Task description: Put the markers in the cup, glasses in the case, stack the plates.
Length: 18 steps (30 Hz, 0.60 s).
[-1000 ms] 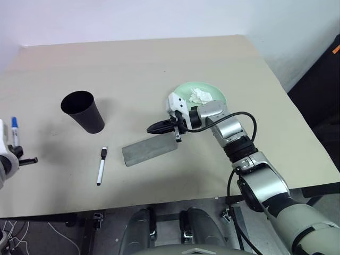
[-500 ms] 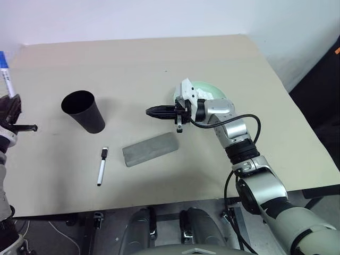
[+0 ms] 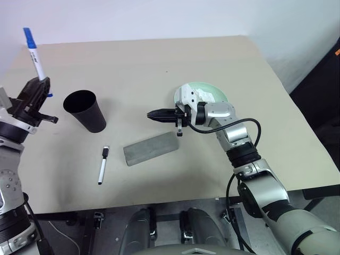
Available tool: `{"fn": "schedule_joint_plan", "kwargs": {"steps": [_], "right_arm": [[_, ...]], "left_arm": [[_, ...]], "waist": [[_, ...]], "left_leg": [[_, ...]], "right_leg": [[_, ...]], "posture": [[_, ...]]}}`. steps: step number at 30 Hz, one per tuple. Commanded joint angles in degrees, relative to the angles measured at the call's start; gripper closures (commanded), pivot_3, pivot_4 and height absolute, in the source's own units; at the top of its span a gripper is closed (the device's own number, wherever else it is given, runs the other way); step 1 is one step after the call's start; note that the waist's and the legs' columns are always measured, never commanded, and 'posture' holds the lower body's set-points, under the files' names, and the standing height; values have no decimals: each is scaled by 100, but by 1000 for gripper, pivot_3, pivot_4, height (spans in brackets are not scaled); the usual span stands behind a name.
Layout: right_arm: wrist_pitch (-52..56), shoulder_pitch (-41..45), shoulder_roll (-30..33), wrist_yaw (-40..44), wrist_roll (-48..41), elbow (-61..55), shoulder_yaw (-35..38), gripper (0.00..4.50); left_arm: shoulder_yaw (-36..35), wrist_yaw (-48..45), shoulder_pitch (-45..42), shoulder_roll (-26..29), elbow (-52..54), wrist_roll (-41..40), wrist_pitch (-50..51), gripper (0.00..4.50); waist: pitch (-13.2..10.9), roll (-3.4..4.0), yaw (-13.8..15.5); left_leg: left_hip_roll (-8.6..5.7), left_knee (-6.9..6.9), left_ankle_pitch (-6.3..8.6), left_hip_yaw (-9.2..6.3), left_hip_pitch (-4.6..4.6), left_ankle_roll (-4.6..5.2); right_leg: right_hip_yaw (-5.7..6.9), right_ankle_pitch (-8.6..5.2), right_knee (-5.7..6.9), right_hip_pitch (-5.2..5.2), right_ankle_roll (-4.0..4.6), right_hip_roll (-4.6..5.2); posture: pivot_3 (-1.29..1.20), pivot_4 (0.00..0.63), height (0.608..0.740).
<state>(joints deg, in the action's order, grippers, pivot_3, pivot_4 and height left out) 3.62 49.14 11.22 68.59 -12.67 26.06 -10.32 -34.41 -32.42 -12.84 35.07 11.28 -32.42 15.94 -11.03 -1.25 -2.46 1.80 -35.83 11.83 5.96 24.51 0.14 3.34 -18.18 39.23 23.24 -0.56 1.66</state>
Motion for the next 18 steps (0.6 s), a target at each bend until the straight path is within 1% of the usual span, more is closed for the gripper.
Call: {"fn": "schedule_joint_plan", "kwargs": {"steps": [1,7,18], "right_arm": [[55,39,30,-77,-79,-270,62,4500],[455,-2,143,81,-417,-618,194,4500],[559,-111,279,46,-590,-919,208,4500]], "left_arm": [[184,-152,-185,-22,-289,156,-476,4222],[550,-327,-533,-156,-902,256,-909,4222],[765,-477,-773,-220,-1629,280,-1255,4222]], "waist": [[0,0,2],[-1,-2,3],[-1,-2,6]], "left_leg": [[0,-2,0,0,0,0],[1,-9,-1,0,2,2],[3,-15,-2,0,1,3]], "right_leg": [[0,0,1,0,0,-1],[1,1,6,0,-3,-2],[1,1,11,-1,-3,-3]], "posture": [[0,150,715],[0,150,715],[0,150,715]]}}
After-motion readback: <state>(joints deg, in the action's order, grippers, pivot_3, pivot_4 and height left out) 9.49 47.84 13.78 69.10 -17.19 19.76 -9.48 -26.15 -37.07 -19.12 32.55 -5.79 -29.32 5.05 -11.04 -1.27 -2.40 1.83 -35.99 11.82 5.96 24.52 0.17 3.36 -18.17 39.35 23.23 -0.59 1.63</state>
